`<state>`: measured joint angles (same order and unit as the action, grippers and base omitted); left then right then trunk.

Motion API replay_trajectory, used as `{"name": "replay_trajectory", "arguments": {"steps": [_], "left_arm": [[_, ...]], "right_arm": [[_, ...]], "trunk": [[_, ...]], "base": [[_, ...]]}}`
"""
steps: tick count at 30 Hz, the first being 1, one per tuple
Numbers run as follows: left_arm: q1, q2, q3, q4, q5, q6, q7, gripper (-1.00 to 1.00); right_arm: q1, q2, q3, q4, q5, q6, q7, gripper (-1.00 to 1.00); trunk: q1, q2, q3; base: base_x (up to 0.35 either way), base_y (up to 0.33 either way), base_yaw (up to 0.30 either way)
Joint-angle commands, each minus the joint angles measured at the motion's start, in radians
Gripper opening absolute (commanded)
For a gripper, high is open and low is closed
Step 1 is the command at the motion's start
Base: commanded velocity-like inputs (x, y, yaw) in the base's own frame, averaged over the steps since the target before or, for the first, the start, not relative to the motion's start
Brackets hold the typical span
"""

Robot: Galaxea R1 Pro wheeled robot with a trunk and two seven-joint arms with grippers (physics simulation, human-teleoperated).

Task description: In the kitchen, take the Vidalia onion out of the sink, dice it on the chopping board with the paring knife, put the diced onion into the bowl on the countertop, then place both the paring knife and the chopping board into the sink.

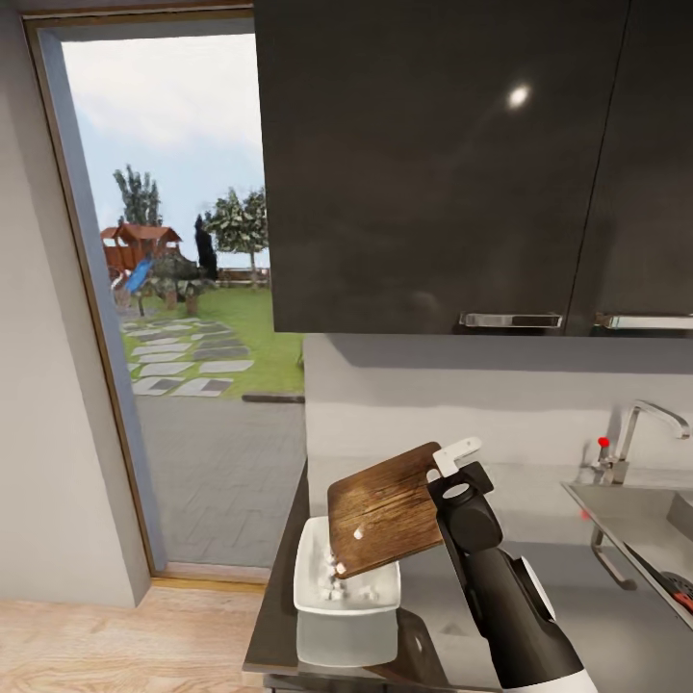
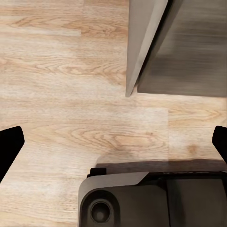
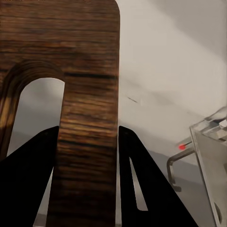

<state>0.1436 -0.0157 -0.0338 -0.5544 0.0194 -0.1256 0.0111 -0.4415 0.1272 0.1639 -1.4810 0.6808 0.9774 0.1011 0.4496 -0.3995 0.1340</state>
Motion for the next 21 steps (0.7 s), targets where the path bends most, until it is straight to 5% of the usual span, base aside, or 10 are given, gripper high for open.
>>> {"name": "replay_trajectory", "arguments": {"steps": [1,21], "left_arm": [[0.001,0.0,-0.002,-0.001,0.002,-0.002,0.001,1.0],[0.001,0.0,-0.002,0.005,0.002,-0.002,0.001,1.0]], "right_arm": [[0.0,0.0,0.0,-0.001,0.011,0.004,0.011,-1.0],[0.0,-0.006,-0.01,-0.002,0.01,-0.006,0.016,-1.0]], "trunk": [[0.0,-0.001,0.0],[0.0,-0.001,0.0]], "base": [[0.0,0.001,0.0],[0.0,0.0,0.0]]}}
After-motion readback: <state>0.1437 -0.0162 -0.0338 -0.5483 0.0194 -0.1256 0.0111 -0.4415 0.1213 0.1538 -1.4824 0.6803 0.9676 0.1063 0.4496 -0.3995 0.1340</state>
